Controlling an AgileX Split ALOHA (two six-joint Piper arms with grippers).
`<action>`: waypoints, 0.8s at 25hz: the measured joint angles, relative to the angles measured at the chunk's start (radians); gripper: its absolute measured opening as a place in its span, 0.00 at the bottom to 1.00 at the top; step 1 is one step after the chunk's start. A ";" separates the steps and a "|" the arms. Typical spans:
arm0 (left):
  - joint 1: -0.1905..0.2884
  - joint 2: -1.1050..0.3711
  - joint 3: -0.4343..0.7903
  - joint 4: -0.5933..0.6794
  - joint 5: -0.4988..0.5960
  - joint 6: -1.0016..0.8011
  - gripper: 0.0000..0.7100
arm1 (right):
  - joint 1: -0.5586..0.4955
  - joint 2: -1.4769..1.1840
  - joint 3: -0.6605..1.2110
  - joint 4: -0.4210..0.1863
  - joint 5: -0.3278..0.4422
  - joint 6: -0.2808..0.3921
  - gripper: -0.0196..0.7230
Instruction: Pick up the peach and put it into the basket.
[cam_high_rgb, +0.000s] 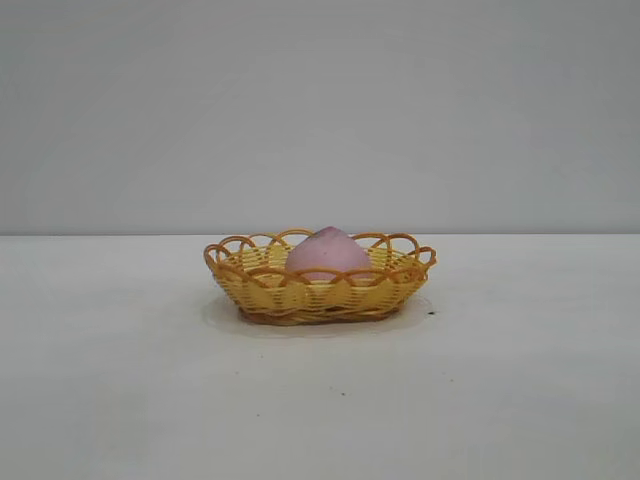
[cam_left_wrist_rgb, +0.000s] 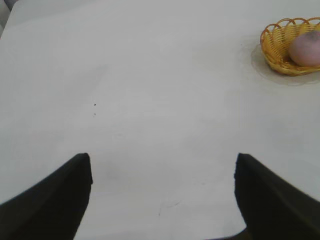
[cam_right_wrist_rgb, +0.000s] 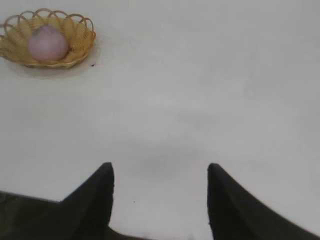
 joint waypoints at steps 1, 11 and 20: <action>0.000 0.000 0.000 0.000 0.000 0.000 0.73 | 0.000 -0.021 0.000 0.000 0.000 0.000 0.49; 0.000 0.000 0.000 0.000 0.000 0.000 0.73 | 0.000 -0.041 0.000 0.006 0.000 -0.001 0.49; 0.000 0.000 0.000 0.000 0.000 0.000 0.73 | 0.000 -0.041 0.000 0.006 0.000 -0.001 0.49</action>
